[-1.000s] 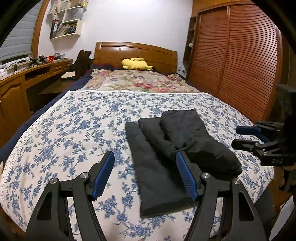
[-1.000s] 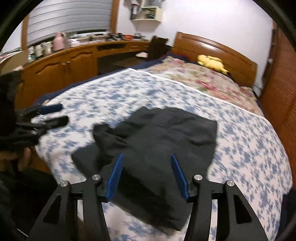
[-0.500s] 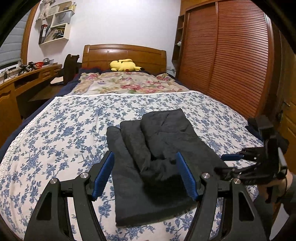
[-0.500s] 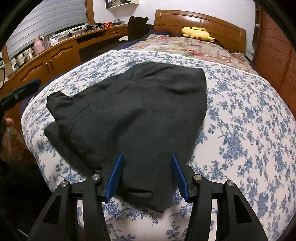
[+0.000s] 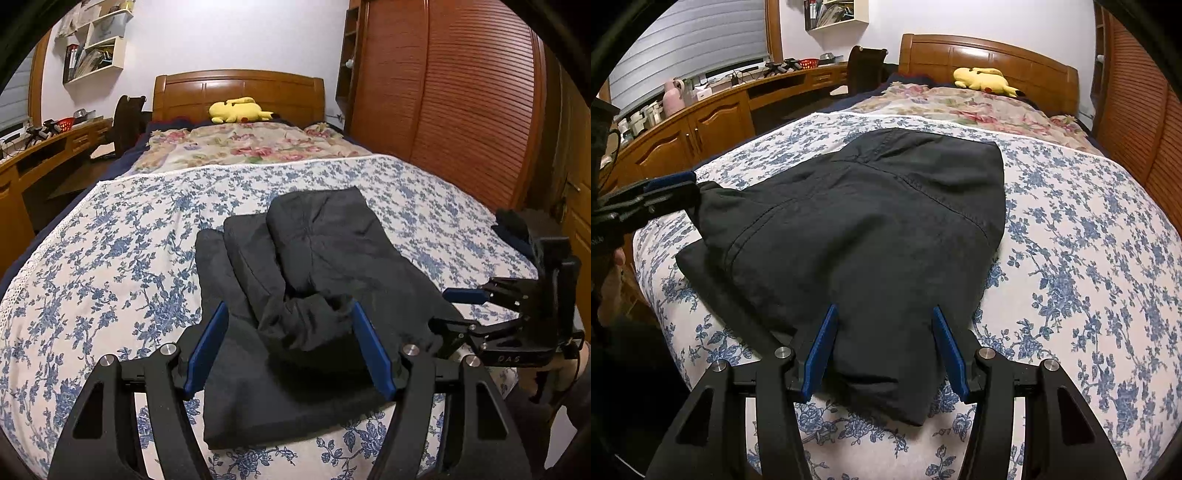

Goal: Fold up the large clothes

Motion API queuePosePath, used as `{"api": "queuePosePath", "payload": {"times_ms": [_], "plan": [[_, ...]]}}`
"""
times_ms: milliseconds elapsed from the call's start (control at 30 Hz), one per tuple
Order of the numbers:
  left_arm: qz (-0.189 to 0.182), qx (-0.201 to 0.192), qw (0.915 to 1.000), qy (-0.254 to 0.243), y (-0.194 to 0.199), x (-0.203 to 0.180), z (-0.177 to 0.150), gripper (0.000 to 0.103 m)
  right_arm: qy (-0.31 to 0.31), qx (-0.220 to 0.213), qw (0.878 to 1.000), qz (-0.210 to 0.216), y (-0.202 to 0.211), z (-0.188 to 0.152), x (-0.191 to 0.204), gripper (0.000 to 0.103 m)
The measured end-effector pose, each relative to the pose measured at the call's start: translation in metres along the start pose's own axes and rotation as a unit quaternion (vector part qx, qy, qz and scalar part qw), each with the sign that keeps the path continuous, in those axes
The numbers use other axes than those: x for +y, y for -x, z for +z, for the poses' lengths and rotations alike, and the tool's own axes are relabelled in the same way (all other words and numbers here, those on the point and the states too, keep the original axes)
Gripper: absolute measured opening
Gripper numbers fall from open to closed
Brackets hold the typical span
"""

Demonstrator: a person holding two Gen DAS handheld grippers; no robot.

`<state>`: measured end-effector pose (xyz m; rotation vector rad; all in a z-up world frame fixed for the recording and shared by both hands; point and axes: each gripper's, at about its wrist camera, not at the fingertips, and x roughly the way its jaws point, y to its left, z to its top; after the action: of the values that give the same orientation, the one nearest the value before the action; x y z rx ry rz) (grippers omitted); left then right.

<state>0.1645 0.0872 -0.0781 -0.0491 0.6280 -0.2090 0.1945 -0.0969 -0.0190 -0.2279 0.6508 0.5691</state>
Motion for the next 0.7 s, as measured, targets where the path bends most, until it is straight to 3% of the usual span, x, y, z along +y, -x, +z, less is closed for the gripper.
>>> {"api": "queuePosePath", "payload": {"times_ms": [500, 633, 700], "plan": [[-0.022, 0.022, 0.9993, -0.021, -0.016, -0.017, -0.008, 0.069, -0.014, -0.02, 1.0, 0.017, 0.003, -0.01, -0.006, 0.056], [-0.028, 0.025, 0.9991, -0.022, -0.018, -0.019, -0.009, 0.048, -0.014, -0.017, 1.0, 0.022, 0.005, -0.009, -0.006, 0.057], [-0.03, 0.027, 0.9989, -0.022, -0.017, -0.02, -0.01, 0.028, -0.016, -0.015, 0.999, 0.028, 0.005, -0.007, -0.008, 0.058]]}}
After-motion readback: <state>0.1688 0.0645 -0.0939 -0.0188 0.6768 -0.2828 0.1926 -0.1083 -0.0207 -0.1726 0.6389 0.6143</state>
